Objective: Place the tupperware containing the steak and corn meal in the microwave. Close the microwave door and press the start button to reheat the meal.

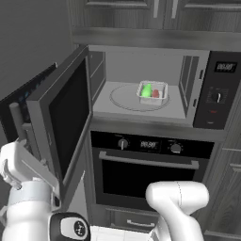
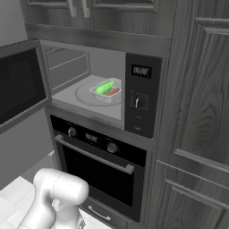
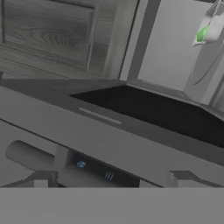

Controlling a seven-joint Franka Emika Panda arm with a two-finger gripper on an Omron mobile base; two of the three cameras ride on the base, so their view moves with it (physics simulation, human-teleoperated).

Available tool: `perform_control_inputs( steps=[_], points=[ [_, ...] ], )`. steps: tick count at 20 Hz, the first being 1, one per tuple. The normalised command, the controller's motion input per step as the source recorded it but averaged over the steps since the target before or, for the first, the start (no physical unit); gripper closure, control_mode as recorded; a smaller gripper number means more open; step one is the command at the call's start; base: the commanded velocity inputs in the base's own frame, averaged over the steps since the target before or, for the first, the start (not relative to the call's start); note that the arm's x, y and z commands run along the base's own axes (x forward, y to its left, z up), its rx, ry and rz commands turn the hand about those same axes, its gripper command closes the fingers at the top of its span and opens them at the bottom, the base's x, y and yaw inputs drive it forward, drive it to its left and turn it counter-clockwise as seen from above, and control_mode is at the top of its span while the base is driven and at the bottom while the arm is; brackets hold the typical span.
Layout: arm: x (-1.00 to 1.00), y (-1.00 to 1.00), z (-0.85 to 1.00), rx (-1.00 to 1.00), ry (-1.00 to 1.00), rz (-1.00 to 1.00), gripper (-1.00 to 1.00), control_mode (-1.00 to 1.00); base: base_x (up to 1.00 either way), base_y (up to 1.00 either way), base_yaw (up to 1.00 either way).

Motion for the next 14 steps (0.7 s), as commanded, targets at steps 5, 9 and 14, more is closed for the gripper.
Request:
perform_control_inputs(
  steps=[5,9,14],
  points=[
    [0.08,0.0,0.0,0.0,0.11,-0.23,-1.0,-1.0,0.0,0.0,0.0],
    [0.01,-0.23,0.03,0.0,0.32,-0.35,-1.0,-1.0,0.0,0.0,0.0],
    [0.0,-0.61,0.0,0.0,0.38,-0.41,-1.0,-1.0,0.0,0.0,0.0]
  ],
)
